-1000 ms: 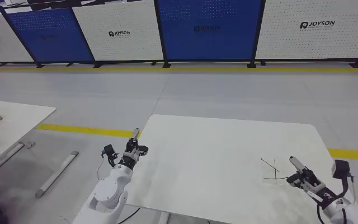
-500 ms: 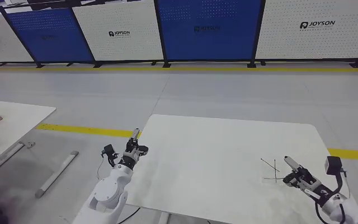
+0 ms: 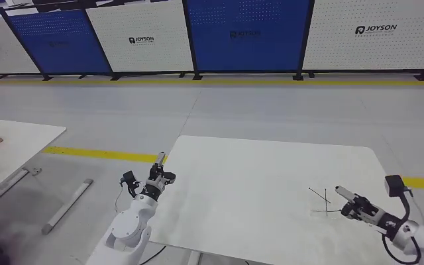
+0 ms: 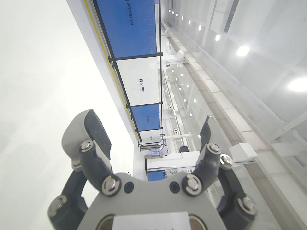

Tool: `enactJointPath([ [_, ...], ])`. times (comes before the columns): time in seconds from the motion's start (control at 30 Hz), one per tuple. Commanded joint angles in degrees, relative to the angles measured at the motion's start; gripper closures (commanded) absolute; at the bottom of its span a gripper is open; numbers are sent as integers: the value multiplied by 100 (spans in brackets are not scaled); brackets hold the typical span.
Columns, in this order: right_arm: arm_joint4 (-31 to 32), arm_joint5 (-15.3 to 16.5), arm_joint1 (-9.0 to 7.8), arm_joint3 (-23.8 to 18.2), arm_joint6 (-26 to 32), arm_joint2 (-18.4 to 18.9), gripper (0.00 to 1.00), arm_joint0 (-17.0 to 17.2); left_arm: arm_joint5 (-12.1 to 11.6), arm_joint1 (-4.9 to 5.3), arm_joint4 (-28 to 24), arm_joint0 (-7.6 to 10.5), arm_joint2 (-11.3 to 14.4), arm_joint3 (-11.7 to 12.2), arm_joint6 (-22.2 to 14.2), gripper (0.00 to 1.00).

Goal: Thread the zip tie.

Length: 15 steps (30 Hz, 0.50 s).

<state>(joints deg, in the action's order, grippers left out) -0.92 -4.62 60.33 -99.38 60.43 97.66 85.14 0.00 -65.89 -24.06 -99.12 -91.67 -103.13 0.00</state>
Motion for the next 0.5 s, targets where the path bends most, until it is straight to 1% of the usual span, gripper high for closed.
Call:
enactJointPath([
  [0.0, 118, 55, -42, 219, 501, -96, 0, -317, 0, 0, 0, 0, 0, 0, 0, 0],
  [0.07, 287, 116, -78, 468, 986, -292, 0, -643, 0, 0, 0, 0, 0, 0, 0, 0],
  [0.1, 269, 127, -90, 717, 1217, -415, 0, -881, 0, 0, 0, 0, 0, 0, 0, 0],
  [0.13, 340, 148, -101, 874, 1395, -523, 0, -1040, 0, 0, 0, 0, 0, 0, 0, 0],
  [0.17, 374, 171, -106, 1015, 1477, -609, 0, -1180, 0, 0, 0, 0, 0, 0, 0, 0],
  [0.2, 258, 152, -100, 1187, 1467, -682, 0, -1294, 0, 0, 0, 0, 0, 0, 0, 0],
  [0.47, 258, 152, -100, 1187, 1467, -682, 0, -1294, 0, 0, 0, 0, 0, 0, 0, 0],
])
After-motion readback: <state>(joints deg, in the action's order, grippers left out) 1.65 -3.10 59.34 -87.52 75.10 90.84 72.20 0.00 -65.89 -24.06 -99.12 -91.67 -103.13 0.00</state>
